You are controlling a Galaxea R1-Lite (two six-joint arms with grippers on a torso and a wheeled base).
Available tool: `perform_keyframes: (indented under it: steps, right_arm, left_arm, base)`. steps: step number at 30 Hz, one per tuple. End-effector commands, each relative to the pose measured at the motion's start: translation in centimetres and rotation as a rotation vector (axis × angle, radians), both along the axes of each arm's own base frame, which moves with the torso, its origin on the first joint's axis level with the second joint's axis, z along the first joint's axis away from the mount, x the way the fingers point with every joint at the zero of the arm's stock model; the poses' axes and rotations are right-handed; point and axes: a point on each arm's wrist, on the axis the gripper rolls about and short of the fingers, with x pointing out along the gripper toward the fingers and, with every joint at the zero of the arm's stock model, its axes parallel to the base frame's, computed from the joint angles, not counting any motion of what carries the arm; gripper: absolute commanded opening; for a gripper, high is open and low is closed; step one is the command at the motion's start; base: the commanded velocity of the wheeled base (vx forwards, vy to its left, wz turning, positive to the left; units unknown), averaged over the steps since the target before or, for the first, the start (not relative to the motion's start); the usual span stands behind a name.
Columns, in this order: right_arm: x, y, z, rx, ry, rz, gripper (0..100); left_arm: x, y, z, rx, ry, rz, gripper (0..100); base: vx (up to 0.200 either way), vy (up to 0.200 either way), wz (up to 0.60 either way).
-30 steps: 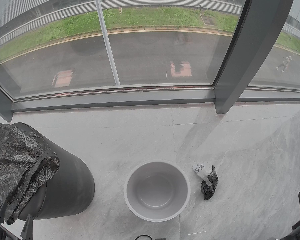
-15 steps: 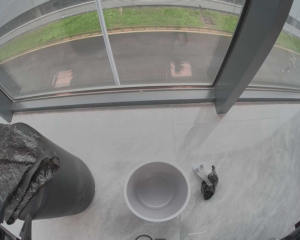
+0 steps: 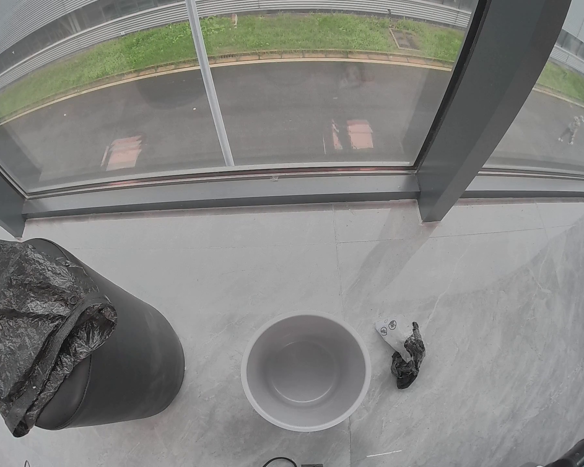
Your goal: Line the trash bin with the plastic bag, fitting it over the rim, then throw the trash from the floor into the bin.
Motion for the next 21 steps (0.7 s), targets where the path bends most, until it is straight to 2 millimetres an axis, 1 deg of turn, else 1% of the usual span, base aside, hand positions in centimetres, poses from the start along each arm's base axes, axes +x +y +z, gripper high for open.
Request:
perform_keyframes:
  steps: [1, 2, 3, 4, 5, 7, 10, 12, 17, 19, 21]
  right_arm:
    - [6.2, 0.7, 3.1, 0.001, 0.073, 0.102, 0]
    - [6.5, 0.7, 3.2, 0.002, 0.077, 0.104, 0]
    - [7.5, 0.8, 3.2, 0.014, 0.082, 0.109, 0]
    - [7.6, 0.9, 3.2, 0.014, 0.084, 0.109, 0]
    - [8.7, 1.1, 3.4, 0.026, 0.082, 0.12, 0]
    - [9.8, 1.3, 3.5, 0.036, 0.085, 0.136, 0]
    - [10.8, 1.6, 3.1, 0.037, 0.086, 0.142, 0]
    - [11.5, 1.7, 2.9, 0.035, 0.081, 0.147, 0]
    - [11.9, 1.8, 3.0, 0.037, 0.063, 0.15, 0]
    - [11.9, 1.8, 3.0, 0.038, 0.064, 0.149, 0]
    - [12.0, 1.8, 2.9, 0.038, 0.072, 0.149, 0]
  left_arm:
    - [4.1, -0.1, 0.1, 0.092, 0.215, -0.007, 100]
    - [4.4, -0.1, 0.0, 0.105, 0.229, -0.007, 100]
    - [5.0, -0.2, -0.3, 0.147, 0.265, -0.005, 100]
    - [5.1, -0.2, -0.4, 0.15, 0.267, -0.005, 100]
    - [5.7, -0.2, -0.7, 0.206, 0.302, -0.005, 100]
    - [6.4, -0.2, -0.7, 0.271, 0.329, -0.007, 100]
    - [7.2, -0.3, -0.5, 0.317, 0.356, -0.017, 100]
    - [8.3, -0.3, -0.4, 0.333, 0.396, -0.026, 100]
    - [11.1, -0.4, -1.1, 0.417, 0.517, -0.054, 100]
    - [11.9, -0.5, -1.4, 0.453, 0.541, -0.064, 100]
    - [13.1, -0.5, -1.6, 0.495, 0.565, -0.076, 100]
  base:
    - [0.0, 0.0, 0.0]
    - [0.0, 0.0, 0.0]
    - [0.0, 0.0, 0.0]
    - [0.0, 0.0, 0.0]
    - [0.0, 0.0, 0.0]
    - [0.0, 0.0, 0.0]
    - [0.0, 0.0, 0.0]
    - [0.0, 0.0, 0.0]
    - [0.0, 0.0, 0.0]
    - [0.0, 0.0, 0.0]
    - [0.0, 0.0, 0.0]
